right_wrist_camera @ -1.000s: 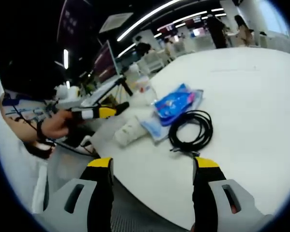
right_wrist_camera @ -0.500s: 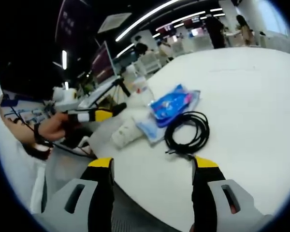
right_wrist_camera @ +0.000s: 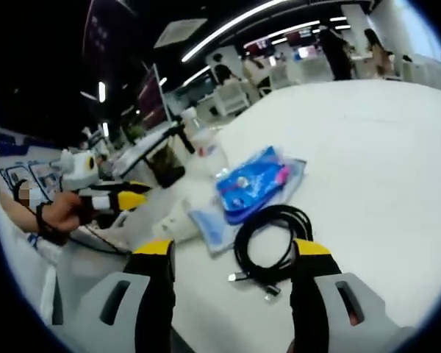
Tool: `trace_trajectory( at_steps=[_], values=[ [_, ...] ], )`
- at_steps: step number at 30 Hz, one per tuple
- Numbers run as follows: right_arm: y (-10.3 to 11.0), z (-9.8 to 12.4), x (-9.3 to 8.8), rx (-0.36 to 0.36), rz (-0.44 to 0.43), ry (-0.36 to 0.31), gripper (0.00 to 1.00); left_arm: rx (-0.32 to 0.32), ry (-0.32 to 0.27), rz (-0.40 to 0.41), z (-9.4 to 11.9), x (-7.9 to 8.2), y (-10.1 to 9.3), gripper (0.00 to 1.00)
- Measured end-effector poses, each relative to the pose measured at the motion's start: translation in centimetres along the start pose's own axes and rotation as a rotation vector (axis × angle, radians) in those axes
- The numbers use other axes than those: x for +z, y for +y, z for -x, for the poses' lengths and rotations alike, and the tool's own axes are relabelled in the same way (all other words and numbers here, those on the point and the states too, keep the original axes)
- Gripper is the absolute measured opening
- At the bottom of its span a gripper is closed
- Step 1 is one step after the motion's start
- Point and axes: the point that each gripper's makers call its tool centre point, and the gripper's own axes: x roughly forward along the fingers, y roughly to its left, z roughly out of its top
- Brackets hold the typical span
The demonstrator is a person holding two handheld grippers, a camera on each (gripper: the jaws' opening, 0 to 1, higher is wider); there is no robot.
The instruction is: Arrange the tabletop items into an orderly group along one side of the table until the central work area is clear of visible clutter.
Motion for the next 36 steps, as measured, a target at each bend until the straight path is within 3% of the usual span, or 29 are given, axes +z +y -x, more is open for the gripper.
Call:
trace_trajectory(
  at_steps=[5,19,26,36],
  values=[
    [-1.2,-1.2,0.4,-0.008,-0.006,0.006,0.6,0.009,-0.004,0.002,0.3,0.0,0.4,0.46],
    [-5.5,-3.1,-1.5,-0.098,-0.022,0.075,0.56,0.03,-0.024,-0.003,1.5,0.6,1.2,0.46],
    [-5.8,-4.4,-2.6,-0.123,0.039,0.141,0.49,0.023,-0.028,-0.01,1.8,1.2,0.9,0.47],
    [-7.2,-4.7,-3.2,-0.193,0.076,0.168,0.31,0.009,-0.026,-0.027,1.9,1.6,0.4,0.51]
  ],
)
